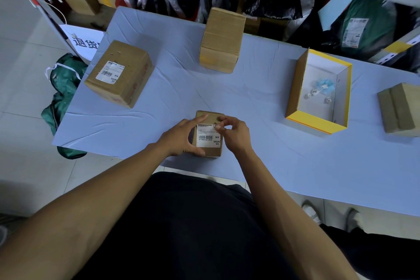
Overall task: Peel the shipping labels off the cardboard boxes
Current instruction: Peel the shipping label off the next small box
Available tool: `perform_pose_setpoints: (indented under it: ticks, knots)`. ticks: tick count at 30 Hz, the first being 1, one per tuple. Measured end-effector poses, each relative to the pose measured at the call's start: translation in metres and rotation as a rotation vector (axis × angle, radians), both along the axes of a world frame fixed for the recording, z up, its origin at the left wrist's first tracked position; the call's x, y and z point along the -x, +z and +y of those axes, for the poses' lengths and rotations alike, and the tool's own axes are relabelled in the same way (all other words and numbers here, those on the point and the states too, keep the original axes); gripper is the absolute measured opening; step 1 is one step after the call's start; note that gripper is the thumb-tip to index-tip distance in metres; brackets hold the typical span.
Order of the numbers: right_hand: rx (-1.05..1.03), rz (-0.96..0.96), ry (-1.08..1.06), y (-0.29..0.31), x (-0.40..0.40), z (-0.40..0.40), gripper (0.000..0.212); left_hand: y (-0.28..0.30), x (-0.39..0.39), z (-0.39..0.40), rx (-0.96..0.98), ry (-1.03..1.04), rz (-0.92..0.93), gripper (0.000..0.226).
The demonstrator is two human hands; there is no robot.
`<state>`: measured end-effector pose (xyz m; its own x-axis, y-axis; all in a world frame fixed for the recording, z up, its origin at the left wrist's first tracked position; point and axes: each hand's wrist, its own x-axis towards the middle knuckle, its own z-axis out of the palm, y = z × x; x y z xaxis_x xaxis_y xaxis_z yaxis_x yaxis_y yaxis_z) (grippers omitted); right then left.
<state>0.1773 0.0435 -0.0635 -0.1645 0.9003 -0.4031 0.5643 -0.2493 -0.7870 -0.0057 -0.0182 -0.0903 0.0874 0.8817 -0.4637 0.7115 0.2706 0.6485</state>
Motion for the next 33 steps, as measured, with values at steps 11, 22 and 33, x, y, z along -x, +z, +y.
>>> perform_pose_setpoints:
  ticks: [11, 22, 33]
  knots:
    - [0.042, 0.051, -0.017, 0.0033, -0.0009, -0.0009, 0.01, -0.002, 0.0002, -0.0003, -0.002, 0.005, -0.017, 0.112]
    - [0.086, 0.114, -0.011, 0.001, -0.0028, 0.0008, 0.015, -0.0039, 0.0005, 0.001, 0.009, 0.017, -0.054, 0.114]
    - [0.108, 0.113, 0.009, 0.0016, -0.0042, 0.0032, 0.022, -0.0051, 0.0013, -0.0008, 0.012, 0.033, -0.07, 0.115]
